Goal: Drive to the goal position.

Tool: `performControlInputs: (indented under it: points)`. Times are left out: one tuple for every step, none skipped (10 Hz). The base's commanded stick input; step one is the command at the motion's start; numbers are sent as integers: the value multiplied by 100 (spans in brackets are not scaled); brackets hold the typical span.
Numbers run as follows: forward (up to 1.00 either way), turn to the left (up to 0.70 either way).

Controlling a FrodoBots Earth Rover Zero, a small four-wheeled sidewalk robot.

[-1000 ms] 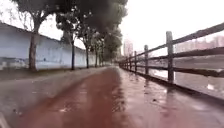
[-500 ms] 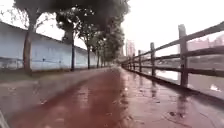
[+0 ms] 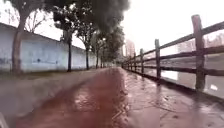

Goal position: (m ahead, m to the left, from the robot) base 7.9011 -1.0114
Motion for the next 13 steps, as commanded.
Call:
performControlInputs:
  points:
    - [100, 0]
    - [100, 0]
    - [100, 0]
    - [100, 0]
    - [100, 0]
    - [100, 0]
    - [100, 0]
    - [100, 0]
    - [100, 0]
    - [100, 0]
    - [100, 0]
    - [100, 0]
    - [100, 0]
